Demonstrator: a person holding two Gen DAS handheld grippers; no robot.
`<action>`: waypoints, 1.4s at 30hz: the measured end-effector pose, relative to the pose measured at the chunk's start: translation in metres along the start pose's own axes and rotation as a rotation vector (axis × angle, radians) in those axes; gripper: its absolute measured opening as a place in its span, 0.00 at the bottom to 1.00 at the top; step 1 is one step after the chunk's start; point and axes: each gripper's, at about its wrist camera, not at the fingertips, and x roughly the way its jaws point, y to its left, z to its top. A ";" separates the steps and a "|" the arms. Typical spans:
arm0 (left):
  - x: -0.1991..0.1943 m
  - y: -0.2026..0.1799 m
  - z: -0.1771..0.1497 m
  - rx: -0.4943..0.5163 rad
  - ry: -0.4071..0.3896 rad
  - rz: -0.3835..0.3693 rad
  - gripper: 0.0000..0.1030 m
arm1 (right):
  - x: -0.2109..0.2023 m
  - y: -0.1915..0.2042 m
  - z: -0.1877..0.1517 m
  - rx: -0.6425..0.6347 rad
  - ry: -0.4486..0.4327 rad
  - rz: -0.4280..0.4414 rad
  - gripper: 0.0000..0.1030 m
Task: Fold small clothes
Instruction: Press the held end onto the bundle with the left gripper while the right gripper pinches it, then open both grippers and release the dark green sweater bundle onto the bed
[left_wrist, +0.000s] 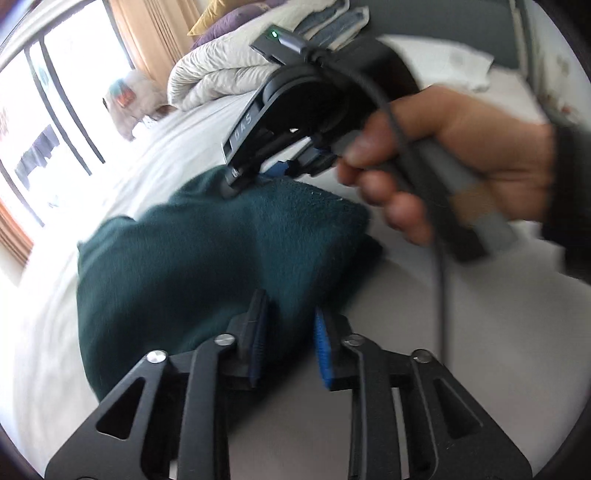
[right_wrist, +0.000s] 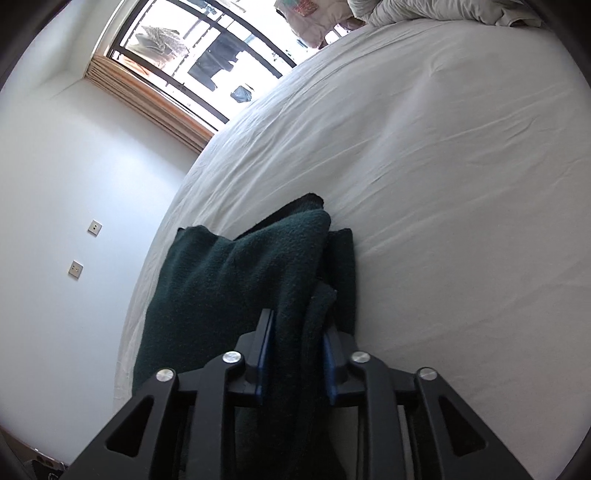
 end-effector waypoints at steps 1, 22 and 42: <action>-0.010 0.005 -0.010 -0.014 -0.007 -0.043 0.26 | -0.005 0.002 -0.001 0.002 -0.013 -0.015 0.48; 0.009 0.086 -0.079 -0.049 0.054 0.120 0.26 | -0.034 0.066 -0.100 -0.278 -0.025 -0.256 0.09; -0.020 0.066 -0.083 -0.038 0.011 0.113 0.27 | -0.023 0.087 -0.122 -0.299 0.056 -0.083 0.43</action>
